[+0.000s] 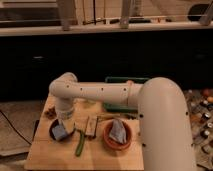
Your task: Wipe purple bowl with sponge
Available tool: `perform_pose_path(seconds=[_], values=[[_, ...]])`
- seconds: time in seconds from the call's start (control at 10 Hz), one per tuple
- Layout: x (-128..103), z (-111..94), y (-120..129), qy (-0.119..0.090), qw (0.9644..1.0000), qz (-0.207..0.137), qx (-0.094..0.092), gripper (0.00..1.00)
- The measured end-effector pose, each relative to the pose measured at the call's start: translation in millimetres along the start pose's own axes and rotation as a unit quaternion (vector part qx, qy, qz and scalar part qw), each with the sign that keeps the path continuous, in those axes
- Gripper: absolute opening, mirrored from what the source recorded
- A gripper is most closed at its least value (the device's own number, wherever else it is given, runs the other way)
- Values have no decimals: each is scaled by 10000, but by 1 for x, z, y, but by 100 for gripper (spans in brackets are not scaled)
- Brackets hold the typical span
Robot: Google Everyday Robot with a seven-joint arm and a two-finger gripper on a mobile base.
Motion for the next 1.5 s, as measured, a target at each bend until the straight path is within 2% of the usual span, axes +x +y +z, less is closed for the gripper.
perform_pose_path(seconds=[0.3,0.5,0.9,1.1,1.3,1.5], values=[[16,-10,-21,164,9998,-78,-12,4],[20,-12,-43,229,9994,-255,-67,4],[-12,-4,-65,191,9961,-843,-178,4],[-37,4,-56,95,9931,-1132,-276,4],[-47,9,-48,-19,9925,-1195,-273,4],[-39,11,-31,-118,9947,-985,-264,4]])
